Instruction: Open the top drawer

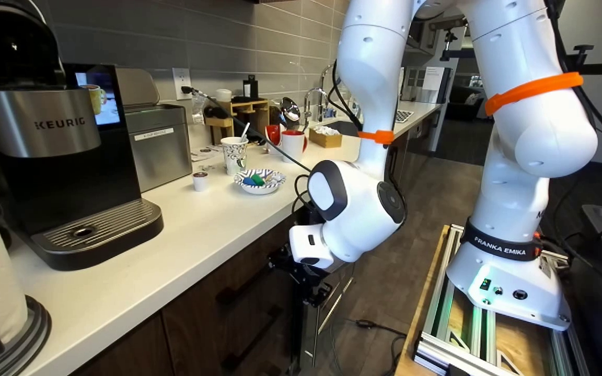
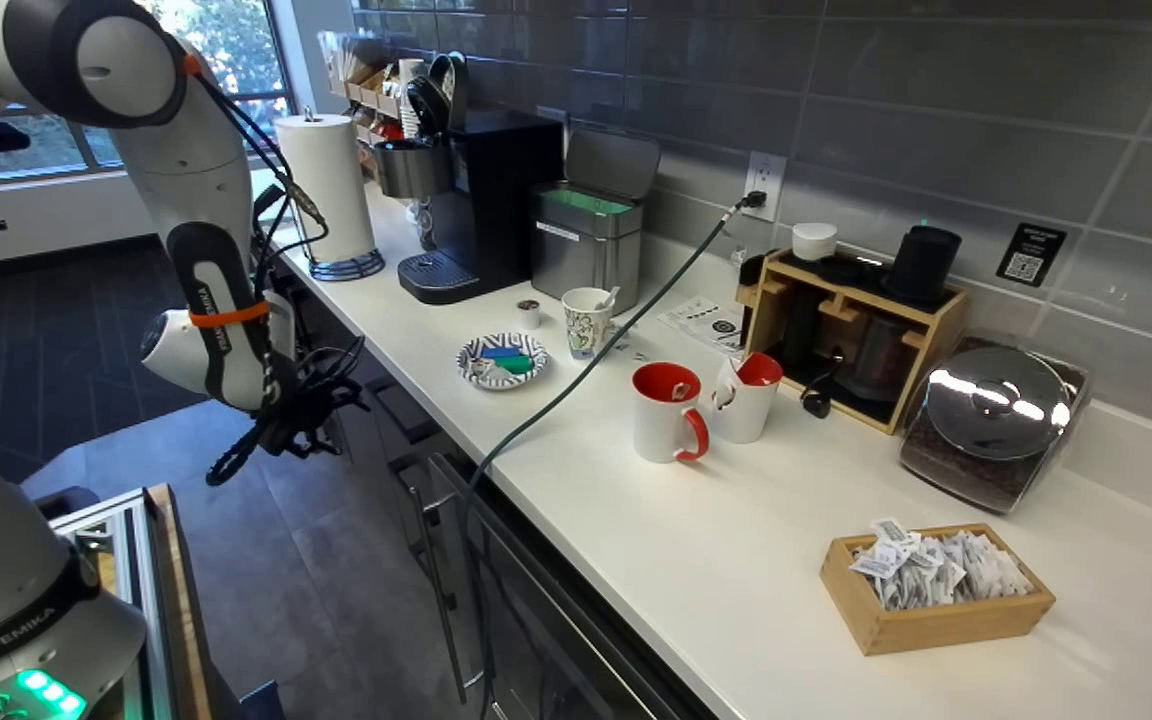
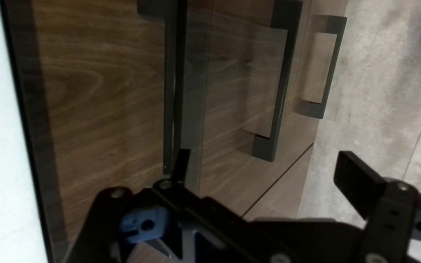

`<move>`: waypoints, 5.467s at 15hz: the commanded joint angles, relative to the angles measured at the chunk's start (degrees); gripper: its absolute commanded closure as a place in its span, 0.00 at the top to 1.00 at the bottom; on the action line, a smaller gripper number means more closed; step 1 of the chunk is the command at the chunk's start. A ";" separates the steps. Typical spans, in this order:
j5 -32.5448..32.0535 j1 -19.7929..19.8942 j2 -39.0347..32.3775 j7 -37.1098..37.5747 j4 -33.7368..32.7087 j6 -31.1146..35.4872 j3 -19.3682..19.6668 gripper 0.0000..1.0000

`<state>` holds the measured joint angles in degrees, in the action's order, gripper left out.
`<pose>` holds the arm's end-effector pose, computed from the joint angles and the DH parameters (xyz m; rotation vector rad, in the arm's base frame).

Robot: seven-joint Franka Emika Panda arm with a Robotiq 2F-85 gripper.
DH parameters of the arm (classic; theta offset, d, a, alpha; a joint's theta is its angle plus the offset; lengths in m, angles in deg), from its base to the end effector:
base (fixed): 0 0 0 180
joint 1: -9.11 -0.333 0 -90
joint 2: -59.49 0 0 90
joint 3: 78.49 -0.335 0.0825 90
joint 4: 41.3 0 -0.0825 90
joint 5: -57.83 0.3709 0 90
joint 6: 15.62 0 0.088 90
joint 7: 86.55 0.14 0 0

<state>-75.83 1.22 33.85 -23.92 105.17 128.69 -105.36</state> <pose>0.3101 0.2431 0.1005 1.7288 1.9725 0.6485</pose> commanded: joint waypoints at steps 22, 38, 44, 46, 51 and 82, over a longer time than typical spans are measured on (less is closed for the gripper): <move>9.63 -4.26 -7.59 -0.87 -9.92 -8.25 2.59 1.00; 19.25 -0.18 -6.28 -12.59 -3.43 5.16 1.65 1.00; 21.23 -1.26 1.71 -9.19 7.12 6.31 -2.33 1.00; 21.11 -1.79 5.83 -3.88 10.84 5.49 -4.92 1.00; 28.02 -4.87 11.63 3.48 12.66 1.74 -9.96 1.00; 10.78 -13.18 26.38 29.01 1.12 30.81 -1.47 1.00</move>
<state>-62.03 -11.98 62.05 0.28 106.97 159.41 -107.39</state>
